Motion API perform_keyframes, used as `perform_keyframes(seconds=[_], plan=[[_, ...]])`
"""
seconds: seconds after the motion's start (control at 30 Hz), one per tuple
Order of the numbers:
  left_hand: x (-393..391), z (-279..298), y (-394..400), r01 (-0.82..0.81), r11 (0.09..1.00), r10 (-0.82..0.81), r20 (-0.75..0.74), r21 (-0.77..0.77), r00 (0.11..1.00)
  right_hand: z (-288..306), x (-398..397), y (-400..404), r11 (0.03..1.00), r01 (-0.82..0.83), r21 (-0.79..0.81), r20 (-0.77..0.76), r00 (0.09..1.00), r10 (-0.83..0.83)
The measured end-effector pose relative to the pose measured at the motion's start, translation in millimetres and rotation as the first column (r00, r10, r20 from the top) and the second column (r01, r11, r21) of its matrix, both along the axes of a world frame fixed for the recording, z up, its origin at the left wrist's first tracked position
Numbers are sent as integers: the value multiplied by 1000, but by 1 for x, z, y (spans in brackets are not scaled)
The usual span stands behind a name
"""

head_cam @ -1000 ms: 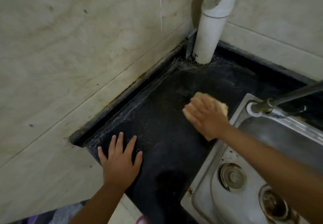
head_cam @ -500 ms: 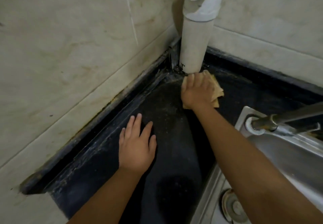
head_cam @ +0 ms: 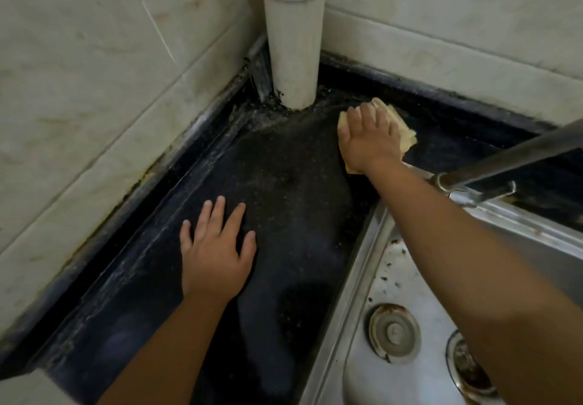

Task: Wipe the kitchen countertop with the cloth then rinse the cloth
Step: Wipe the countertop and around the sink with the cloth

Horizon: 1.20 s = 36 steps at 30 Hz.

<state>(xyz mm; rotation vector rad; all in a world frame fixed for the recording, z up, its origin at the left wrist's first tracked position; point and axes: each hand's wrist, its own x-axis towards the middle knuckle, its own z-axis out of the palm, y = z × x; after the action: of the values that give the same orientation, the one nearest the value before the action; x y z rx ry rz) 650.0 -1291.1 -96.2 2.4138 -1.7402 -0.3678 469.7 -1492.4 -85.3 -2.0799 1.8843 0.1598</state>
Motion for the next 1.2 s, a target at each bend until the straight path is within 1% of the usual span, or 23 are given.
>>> perform_keyframes(seconds=[0.1, 0.17, 0.27, 0.33, 0.37, 0.43, 0.53, 0.67, 0.73, 0.83, 0.87, 0.9, 0.93, 0.97, 1.0, 1.03, 1.07, 1.1, 1.17, 1.2], plan=[[-1, 1, 0, 6, 1000, -6, 5, 14, 1000, 1, -6, 8, 981, 188, 48, -54, 981, -185], [-4, 3, 3, -1, 999, 0, 6, 34, 1000, 2, -16, 13, 961, 270, 57, -115, 958, -262], [-6, 6, 4, 4, 999, -5, 13, 53, 1000, 2, -20, 17, 939, 338, 60, -159, 932, -325], [-5, 9, 0, 11, 999, -12, 23, 48, 1000, 8, -10, 10, 931, 363, 48, -131, 926, -354], [-3, 10, -3, 13, 999, -14, 25, 41, 1000, 12, 0, 4, 937, 347, 41, -99, 935, -342], [-1, 11, -7, 13, 1000, -14, 19, 20, 1000, 18, 21, -4, 968, 252, 21, -33, 967, -251], [1, 7, -4, 6, 1000, -6, -13, -10, 1000, 12, 53, -6, 998, 62, -12, 26, 998, -61], [4, -1, 4, -15, 1000, 15, -15, -2, 1000, -3, 80, 25, 981, -195, 1, 40, 980, 195], [4, -2, 7, -17, 1000, 17, -14, -1, 1000, -6, 79, 50, 940, -342, -4, 4, 940, 342], [-1, -1, 3, -14, 1000, 13, -19, -17, 1000, -3, 55, 78, 820, -572, -35, -19, 820, 571], [-2, 1, 2, -14, 1000, 13, -13, -14, 1000, 0, 43, 80, 786, -618, -31, -3, 786, 618], [-3, 1, 2, -11, 1000, 11, -6, -6, 1000, 5, 30, 77, 763, -646, -18, -27, 763, 646], [-3, 1, 4, -8, 1000, 8, 0, 1, 1000, 7, 18, 69, 776, -629, -39, -52, 777, 627], [-4, 1, 5, -8, 1000, 8, 4, 5, 1000, 8, 7, 58, 791, -610, -56, -138, 789, 599], [-4, 1, 6, -8, 1000, 8, 7, 5, 1000, 9, -2, 44, 853, -518, -62, -166, 848, 503], [-4, 1, 6, -7, 1000, 7, 9, 6, 1000, 8, -9, 31, 920, -390, -42, -164, 911, 379], [-5, 1, 6, -7, 1000, 7, 7, 5, 1000, 5, -12, 21, 966, -260, -20, -120, 959, 255], [-5, 1, 5, -10, 1000, 10, 3, -2, 1000, 3, -10, 13, 985, -175, 1, -85, 981, 174], [-3, 0, 3, -8, 1000, 8, 6, -6, 1000, -2, 1, 6, 996, -89, -12, -43, 995, 88], [-2, 0, 2, -5, 1000, 5, 9, -5, 1000, -4, 7, 7, 996, -80, -32, -32, 996, 79]])
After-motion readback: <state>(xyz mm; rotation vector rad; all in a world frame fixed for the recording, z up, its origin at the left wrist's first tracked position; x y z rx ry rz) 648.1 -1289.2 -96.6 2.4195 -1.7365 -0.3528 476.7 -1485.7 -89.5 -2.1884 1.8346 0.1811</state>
